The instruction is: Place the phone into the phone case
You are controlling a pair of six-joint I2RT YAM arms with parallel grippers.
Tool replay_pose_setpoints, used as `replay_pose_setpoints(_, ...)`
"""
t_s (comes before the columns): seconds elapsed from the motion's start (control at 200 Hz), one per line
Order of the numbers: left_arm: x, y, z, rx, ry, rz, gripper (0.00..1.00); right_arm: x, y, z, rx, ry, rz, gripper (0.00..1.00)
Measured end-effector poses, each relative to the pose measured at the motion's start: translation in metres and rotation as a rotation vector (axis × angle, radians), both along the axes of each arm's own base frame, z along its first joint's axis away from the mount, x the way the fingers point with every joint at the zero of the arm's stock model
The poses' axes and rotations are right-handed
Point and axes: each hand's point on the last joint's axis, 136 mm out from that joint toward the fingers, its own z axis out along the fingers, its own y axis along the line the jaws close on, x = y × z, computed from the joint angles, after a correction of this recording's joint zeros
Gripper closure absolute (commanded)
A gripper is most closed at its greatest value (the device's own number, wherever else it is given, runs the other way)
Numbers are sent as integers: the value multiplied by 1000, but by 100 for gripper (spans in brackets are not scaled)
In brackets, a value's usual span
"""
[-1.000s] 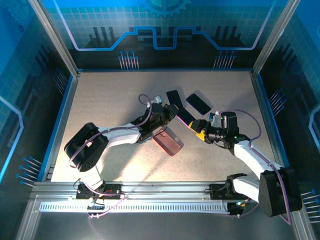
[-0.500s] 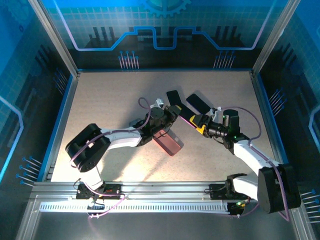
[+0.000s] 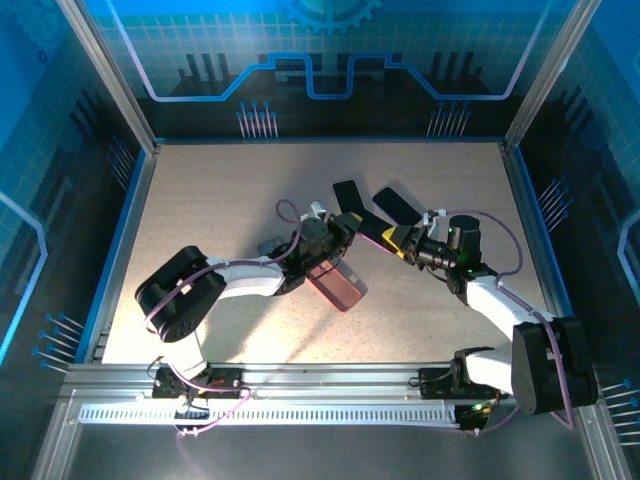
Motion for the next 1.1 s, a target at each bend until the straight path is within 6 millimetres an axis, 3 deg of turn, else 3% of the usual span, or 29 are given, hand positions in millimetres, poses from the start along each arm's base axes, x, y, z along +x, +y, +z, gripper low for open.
replay_pose_setpoints(0.19, -3, -1, -5, 38, 1, -18, 66, -4, -2, 10, -43, -30, 4, 97)
replay_pose_setpoints(0.335, -9, 3, -13, 102, 22, -33, 62, -9, -2, 19, -65, -53, 22, 100)
replay_pose_setpoints(0.575, -16, 8, -5, 145, 10, -58, 62, -13, 0, 28, -70, -73, 46, 100)
replay_pose_setpoints(0.861, -17, 29, -16, 201, 35, -49, 60, -15, -6, 16, -120, -41, 28, 100)
replay_pose_setpoints(1.101, -21, 46, 10, 224, -15, -49, 63, -20, -9, 3, -152, 12, 23, 100)
